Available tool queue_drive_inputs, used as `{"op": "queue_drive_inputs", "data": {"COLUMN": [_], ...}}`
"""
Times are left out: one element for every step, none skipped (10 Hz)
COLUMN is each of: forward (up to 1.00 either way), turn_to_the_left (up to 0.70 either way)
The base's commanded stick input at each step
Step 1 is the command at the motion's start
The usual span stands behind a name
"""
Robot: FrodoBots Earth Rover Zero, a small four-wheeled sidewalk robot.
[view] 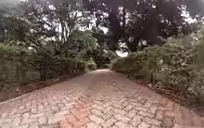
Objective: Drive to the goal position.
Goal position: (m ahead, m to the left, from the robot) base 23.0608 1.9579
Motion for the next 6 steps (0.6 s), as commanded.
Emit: {"op": "queue_drive_inputs", "data": {"forward": [0.7, 0.7, 0.7, 0.7, 0.7, 0.7], "turn_to_the_left": [0.0, 0.0, 0.0, 0.0, 0.0, 0.0]}}
